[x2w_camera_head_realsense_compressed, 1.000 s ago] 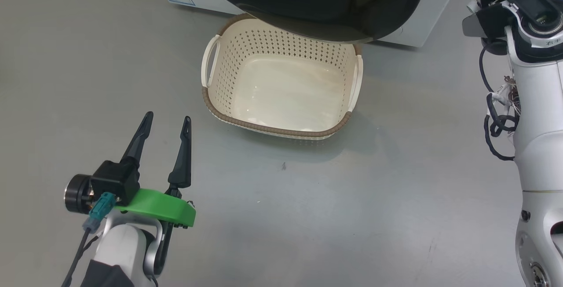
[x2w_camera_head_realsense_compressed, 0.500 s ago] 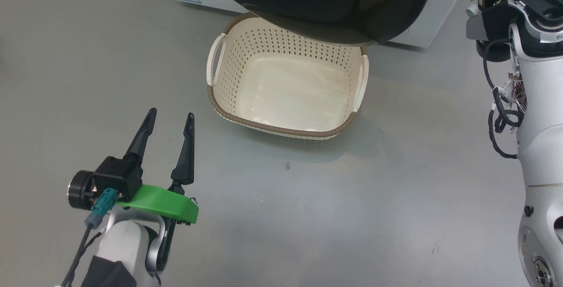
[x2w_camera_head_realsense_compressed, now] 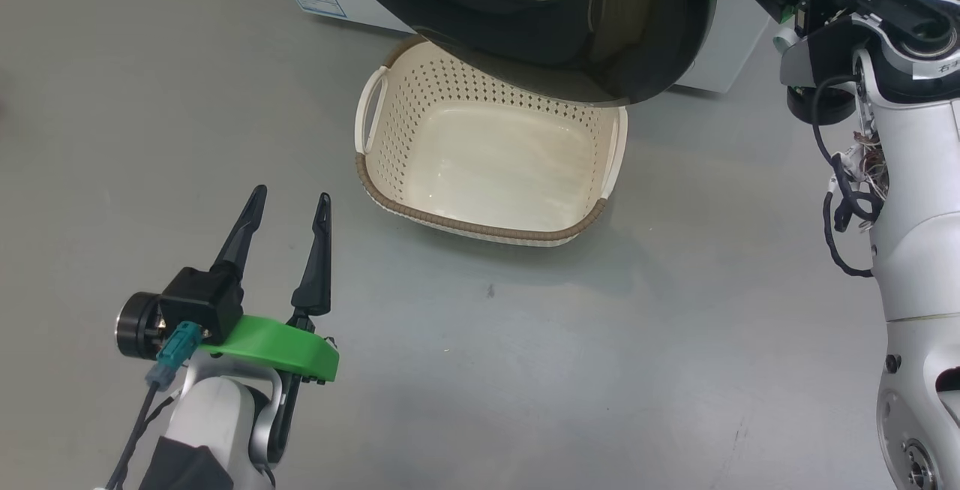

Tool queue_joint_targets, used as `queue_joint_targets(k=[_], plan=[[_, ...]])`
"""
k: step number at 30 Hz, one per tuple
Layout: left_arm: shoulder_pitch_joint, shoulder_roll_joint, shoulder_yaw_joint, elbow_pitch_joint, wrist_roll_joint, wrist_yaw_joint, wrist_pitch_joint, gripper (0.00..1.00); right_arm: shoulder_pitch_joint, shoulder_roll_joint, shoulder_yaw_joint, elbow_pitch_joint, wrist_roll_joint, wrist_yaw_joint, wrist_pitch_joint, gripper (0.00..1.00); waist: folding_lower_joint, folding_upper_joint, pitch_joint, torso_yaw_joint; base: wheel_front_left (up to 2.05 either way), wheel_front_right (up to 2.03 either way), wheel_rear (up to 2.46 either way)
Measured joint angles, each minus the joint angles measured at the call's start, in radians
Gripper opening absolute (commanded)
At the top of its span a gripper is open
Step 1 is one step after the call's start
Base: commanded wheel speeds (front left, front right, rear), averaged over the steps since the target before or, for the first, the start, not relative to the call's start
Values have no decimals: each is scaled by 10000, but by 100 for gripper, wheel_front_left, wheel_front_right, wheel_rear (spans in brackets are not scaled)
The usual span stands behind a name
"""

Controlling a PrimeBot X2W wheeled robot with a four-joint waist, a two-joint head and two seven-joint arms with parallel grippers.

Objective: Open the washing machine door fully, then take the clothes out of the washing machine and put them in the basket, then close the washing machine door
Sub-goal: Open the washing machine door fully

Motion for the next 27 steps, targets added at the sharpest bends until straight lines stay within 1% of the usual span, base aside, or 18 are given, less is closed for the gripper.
queue_joint_targets(k=[8,13,16,27], plan=[[-1,-4,-69,109,-2,58,0,100,31,46,79,336,138,-2,355,0,0,0,-138,41,0,0,0],[0,-4,-79,222,-2,71,0,100,189,100,184,583,445,-6,767,0,0,0,-393,94,0,0,0],[4,-4,-79,255,0,75,0,100,350,215,230,669,533,-73,842,0,0,-1,-540,108,0,0,0],[117,-4,-77,313,2,155,0,100,878,299,326,911,915,-71,1135,0,0,0,-1098,130,0,0,0]])
